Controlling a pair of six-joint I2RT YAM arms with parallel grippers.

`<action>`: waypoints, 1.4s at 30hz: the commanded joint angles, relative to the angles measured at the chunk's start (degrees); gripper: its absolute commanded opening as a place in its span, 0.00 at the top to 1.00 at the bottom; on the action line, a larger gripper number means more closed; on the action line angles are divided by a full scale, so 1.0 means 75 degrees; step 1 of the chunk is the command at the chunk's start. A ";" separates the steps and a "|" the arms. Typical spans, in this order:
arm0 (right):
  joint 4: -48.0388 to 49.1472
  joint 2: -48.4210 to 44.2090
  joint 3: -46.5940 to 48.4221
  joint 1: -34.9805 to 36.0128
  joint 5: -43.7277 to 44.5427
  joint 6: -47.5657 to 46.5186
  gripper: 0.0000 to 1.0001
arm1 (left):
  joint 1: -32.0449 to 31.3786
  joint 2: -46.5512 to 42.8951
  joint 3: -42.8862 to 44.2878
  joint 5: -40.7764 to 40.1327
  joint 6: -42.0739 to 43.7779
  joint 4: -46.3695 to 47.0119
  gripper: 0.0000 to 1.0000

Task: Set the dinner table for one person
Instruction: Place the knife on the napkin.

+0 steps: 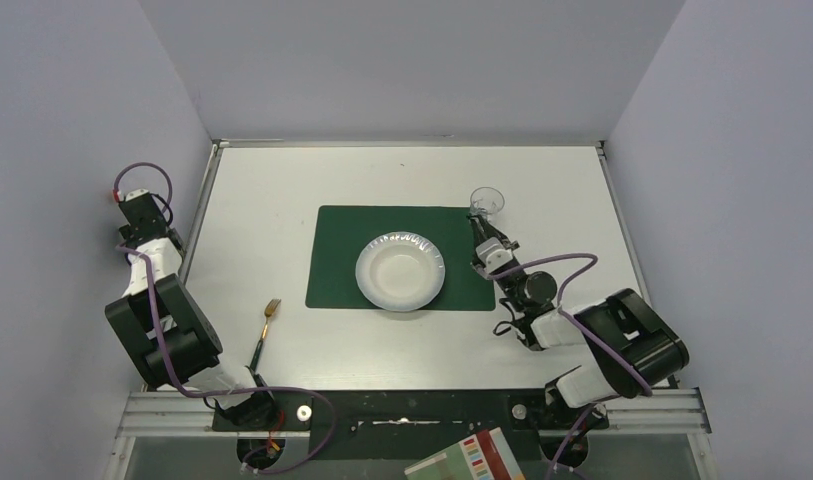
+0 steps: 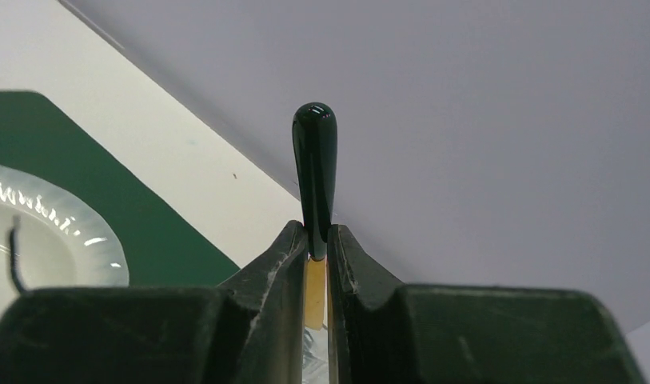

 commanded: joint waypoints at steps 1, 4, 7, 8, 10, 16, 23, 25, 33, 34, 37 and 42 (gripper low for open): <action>0.1577 0.0321 -0.0161 0.0120 -0.0017 -0.2123 1.00 | 0.0015 -0.0114 0.0031 -0.0040 0.0059 0.0467 0.64; 0.1577 0.0286 -0.0502 0.0166 -0.0087 -0.1860 1.00 | 0.0015 -0.0136 0.0031 -0.0039 0.0059 0.0470 0.64; 0.1584 0.0173 -0.0866 0.0181 -0.0199 -0.1467 1.00 | 0.0015 -0.0155 0.0031 -0.0012 0.0063 0.0449 0.64; 0.1579 0.0085 -0.1070 0.0166 -0.0311 -0.1381 1.00 | 0.0015 -0.0160 0.0040 0.0006 0.0061 0.0431 0.64; 0.1583 -0.0146 -0.1538 0.0050 -0.1071 -0.1569 1.00 | 0.0015 -0.0170 0.0065 0.0028 0.0059 0.0381 0.64; 0.1513 -0.0500 -0.2446 -0.0232 -0.2633 -0.2283 1.00 | 0.0015 -0.0231 0.0066 0.0035 0.0058 0.0391 0.64; 0.0868 -0.0316 -0.2826 -0.0163 -0.3730 -0.4134 1.00 | 0.0015 -0.0220 0.0055 -0.0026 0.0081 0.0388 0.64; 0.0598 -0.0237 -0.2892 -0.0170 -0.4031 -0.4831 1.00 | 0.0015 -0.0204 0.0066 -0.0038 0.0088 0.0389 0.64; -0.0523 -0.0150 -0.3184 -0.0272 -0.4657 -0.6910 1.00 | 0.0015 -0.0242 0.0059 -0.0053 0.0094 0.0370 0.64; -0.0558 -0.0145 -0.3220 -0.0291 -0.4711 -0.6929 1.00 | 0.0015 -0.0249 0.0055 -0.0070 0.0094 0.0366 0.64; -0.0734 -0.0199 -0.3218 -0.0288 -0.4759 -0.6929 1.00 | 0.0015 -0.0255 0.0055 -0.0060 0.0106 0.0374 0.64; -0.0796 -0.0160 -0.3220 -0.0350 -0.4723 -0.6913 1.00 | 0.0018 -0.0232 0.0090 -0.0036 0.0094 0.0353 0.64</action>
